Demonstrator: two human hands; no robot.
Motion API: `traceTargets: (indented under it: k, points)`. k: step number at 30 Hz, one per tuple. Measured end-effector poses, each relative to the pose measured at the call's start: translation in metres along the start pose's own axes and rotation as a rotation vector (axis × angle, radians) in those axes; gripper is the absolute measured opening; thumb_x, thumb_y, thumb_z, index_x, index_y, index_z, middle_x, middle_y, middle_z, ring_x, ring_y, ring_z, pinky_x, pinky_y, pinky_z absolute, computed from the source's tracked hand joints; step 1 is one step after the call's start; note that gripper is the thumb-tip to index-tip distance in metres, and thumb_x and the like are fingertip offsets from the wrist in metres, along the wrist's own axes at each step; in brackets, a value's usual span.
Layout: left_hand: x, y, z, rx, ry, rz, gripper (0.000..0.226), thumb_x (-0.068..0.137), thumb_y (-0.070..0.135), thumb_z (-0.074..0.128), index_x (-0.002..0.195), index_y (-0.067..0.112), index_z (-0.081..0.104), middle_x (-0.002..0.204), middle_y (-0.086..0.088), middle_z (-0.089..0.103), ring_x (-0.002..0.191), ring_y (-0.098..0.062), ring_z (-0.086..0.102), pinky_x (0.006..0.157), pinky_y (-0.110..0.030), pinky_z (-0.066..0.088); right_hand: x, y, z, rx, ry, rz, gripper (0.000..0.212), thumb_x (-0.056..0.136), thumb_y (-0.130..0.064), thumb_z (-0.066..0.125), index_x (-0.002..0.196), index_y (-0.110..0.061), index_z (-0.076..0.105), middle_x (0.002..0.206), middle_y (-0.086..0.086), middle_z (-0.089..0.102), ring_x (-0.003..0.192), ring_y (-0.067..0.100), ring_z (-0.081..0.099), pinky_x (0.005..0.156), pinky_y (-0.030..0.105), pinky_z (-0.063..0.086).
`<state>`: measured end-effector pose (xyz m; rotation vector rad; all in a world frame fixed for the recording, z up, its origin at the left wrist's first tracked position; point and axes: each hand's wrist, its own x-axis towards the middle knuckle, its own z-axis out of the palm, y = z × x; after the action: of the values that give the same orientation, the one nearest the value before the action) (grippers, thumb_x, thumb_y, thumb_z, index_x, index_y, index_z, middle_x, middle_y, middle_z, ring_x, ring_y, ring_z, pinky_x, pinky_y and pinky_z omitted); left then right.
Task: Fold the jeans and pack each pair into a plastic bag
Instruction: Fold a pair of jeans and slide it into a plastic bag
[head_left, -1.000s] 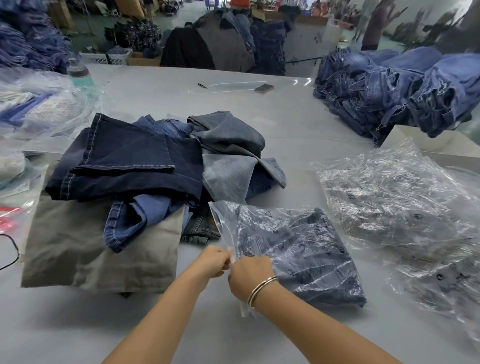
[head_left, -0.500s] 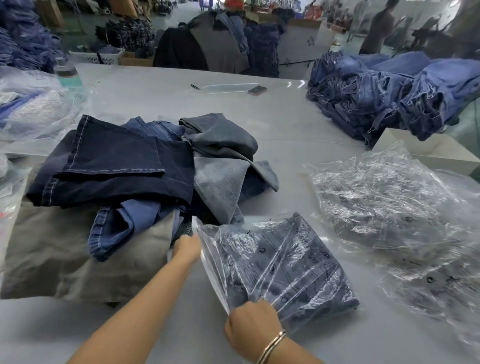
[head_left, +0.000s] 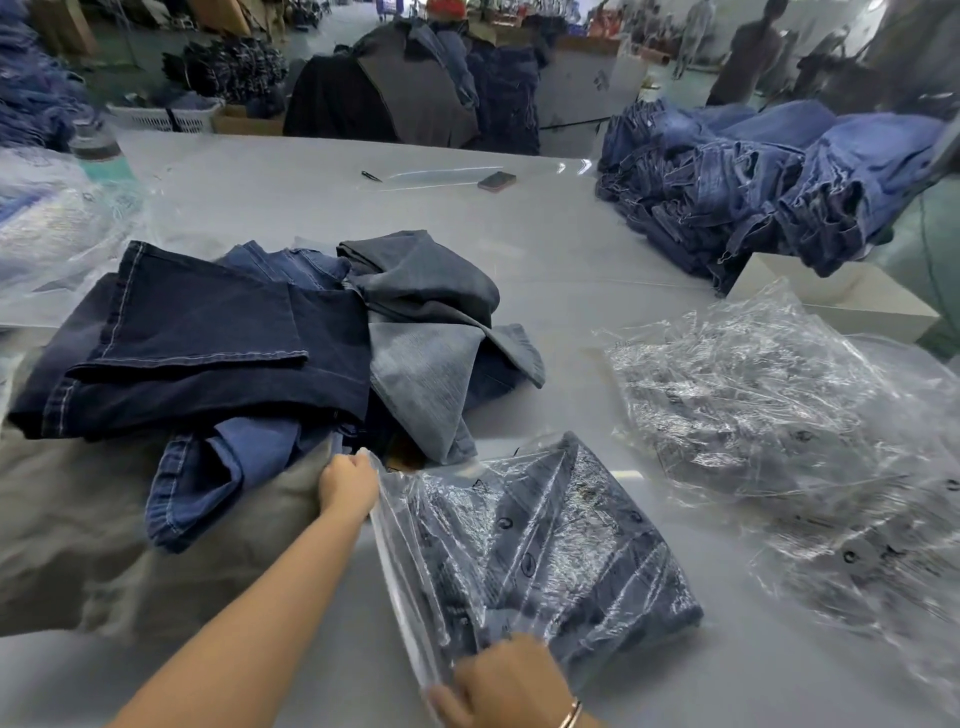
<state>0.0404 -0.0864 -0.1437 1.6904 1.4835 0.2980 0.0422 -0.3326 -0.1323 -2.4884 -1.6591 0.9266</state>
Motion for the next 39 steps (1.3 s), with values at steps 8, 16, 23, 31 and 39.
traceTargets:
  k: [8, 16, 23, 31, 39]
  points:
    - [-0.061, -0.054, 0.024, -0.311, -0.53, -0.315, 0.125, 0.06, 0.071, 0.069, 0.152, 0.009, 0.011, 0.155, -0.014, 0.025, 0.14, -0.034, 0.027, 0.114, -0.051, 0.027, 0.023, 0.19, -0.049, 0.496, 0.62, 0.69, 0.04, 0.093, -0.033, 0.056, 0.125, -0.009, 0.054, 0.126, 0.011, 0.056, 0.108, 0.025, 0.055, 0.092, 0.035, 0.043]
    - [-0.074, -0.057, 0.042, -0.394, -0.529, -0.358, 0.053, 0.079, 0.022, 0.077, 0.116, 0.004, 0.044, 0.094, -0.016, 0.064, 0.079, -0.026, 0.064, 0.069, -0.035, 0.054, 0.018, 0.199, -0.054, 1.1, 0.519, 0.776, 0.04, 0.094, -0.031, 0.055, 0.111, 0.004, 0.065, 0.107, 0.018, 0.068, 0.095, 0.029, 0.061, 0.083, 0.033, 0.043]
    - [-0.074, -0.037, 0.035, -0.643, -0.446, -0.268, 0.05, 0.086, 0.011, 0.068, 0.128, 0.007, 0.039, 0.099, -0.012, 0.065, 0.077, -0.024, 0.066, 0.06, -0.029, 0.053, -0.034, 0.186, -0.118, 1.277, 0.841, 0.51, 0.009, 0.08, -0.017, 0.071, 0.072, -0.013, 0.074, 0.07, 0.005, 0.071, 0.059, 0.016, 0.063, 0.051, 0.022, 0.05]
    - [-0.1, -0.03, 0.084, 0.519, -0.156, 0.674, 0.09, 0.074, 0.083, 0.029, 0.139, 0.049, -0.022, 0.148, 0.005, -0.042, 0.138, -0.016, -0.034, 0.113, -0.051, -0.011, 0.008, 0.17, -0.075, 0.19, 0.562, 0.56, 0.08, 0.087, -0.061, 0.048, 0.151, -0.031, 0.01, 0.159, 0.002, -0.001, 0.145, 0.027, 0.011, 0.11, 0.064, 0.014]
    - [-0.086, -0.067, 0.1, 0.817, -0.341, 0.613, 0.091, 0.063, 0.092, 0.01, 0.142, 0.055, -0.015, 0.143, 0.009, -0.048, 0.133, -0.02, -0.043, 0.104, -0.068, -0.015, 0.05, 0.146, 0.013, -0.051, 0.196, 0.507, 0.079, 0.082, -0.079, 0.01, 0.134, -0.04, -0.036, 0.14, 0.0, -0.047, 0.141, 0.023, -0.029, 0.102, 0.069, -0.016]
